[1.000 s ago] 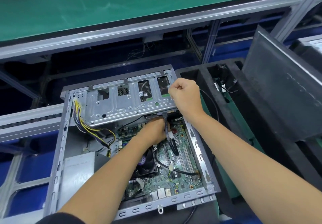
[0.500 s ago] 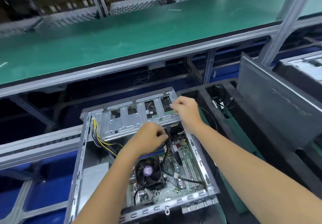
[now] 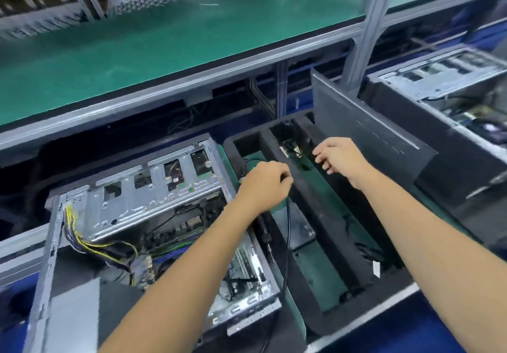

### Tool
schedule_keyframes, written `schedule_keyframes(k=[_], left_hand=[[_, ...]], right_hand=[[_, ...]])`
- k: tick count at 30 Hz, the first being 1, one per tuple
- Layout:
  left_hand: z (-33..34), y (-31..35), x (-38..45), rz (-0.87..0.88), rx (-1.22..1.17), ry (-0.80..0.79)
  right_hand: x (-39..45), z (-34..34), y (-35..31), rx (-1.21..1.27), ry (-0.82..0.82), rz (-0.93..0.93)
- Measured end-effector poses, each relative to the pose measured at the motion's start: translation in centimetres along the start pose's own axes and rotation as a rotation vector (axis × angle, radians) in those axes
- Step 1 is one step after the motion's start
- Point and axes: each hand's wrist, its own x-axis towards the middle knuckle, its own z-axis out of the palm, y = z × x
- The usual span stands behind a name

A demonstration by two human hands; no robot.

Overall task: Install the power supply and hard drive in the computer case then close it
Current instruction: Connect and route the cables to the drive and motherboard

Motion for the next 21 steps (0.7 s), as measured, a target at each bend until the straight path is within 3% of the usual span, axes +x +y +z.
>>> schedule_keyframes(k=[5,7,13,21], left_hand=[[5.2,2.4,4.6,-0.126,0.023,-0.225],[7.4,3.0,5.8,-0.138,0.060,-0.310],[13.5,4.3,7.5,-0.153,0.040,-0.427],[18.1,5.5,8.1,-0.147,-0.054,-0.451]], right_hand=[[1.6,-2.8,5.9,-0.719,-0.231,0.062],[1.6,-3.1,8.3,-0.869,-0.294,0.134],[0.5,-2.1,14.9,-1.066,-0.456,0.334],[0.5,-0.4,18.3,-0.983,-0.297,0.367]])
